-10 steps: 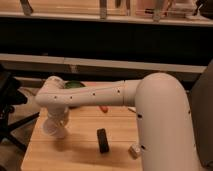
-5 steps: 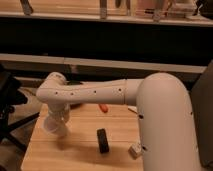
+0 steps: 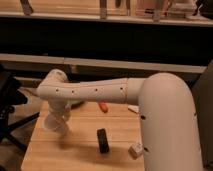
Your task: Pick up the ceramic cup
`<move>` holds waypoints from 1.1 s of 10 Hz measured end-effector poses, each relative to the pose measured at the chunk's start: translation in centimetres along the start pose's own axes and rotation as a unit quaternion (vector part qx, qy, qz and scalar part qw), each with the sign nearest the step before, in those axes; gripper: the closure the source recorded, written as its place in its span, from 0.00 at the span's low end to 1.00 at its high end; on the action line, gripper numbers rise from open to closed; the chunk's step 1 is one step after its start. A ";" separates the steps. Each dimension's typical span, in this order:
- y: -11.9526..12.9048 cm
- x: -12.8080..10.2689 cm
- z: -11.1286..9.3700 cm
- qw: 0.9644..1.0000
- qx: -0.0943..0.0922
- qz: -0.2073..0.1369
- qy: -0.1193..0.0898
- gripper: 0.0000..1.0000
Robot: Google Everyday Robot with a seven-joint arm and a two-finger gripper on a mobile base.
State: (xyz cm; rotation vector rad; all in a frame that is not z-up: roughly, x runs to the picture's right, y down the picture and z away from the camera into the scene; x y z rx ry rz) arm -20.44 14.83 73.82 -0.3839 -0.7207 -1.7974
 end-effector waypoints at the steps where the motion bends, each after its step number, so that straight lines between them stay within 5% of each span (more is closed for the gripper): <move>1: 0.1 0.0 0.0 1.000 0.000 0.000 0.000 1.00; 11: 1.8 -0.1 -0.8 1.000 -0.005 -0.010 -0.004 1.00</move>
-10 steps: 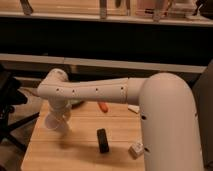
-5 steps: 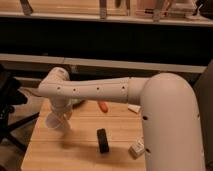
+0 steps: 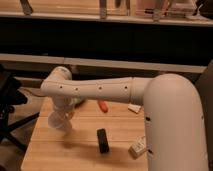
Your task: Pick up the ceramic cup
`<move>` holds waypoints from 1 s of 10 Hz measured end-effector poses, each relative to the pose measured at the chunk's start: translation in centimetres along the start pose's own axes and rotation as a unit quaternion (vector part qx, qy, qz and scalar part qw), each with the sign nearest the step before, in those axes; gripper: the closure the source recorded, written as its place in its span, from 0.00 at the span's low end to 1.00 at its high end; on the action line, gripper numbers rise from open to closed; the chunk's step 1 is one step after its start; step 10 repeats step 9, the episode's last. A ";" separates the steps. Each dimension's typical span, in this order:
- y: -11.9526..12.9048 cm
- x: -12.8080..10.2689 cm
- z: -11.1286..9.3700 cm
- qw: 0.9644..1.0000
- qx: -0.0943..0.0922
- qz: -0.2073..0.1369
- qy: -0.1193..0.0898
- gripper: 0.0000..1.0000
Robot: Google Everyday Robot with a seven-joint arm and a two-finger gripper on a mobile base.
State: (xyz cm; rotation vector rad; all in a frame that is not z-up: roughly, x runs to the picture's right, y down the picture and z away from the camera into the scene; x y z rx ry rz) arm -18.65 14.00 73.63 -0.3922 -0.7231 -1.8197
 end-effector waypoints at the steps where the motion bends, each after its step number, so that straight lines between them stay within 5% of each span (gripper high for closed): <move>1: 0.1 0.0 -0.1 1.000 -0.001 -0.002 0.000 1.00; 10: 1.5 -0.1 -0.3 1.000 -0.005 -0.011 -0.002 1.00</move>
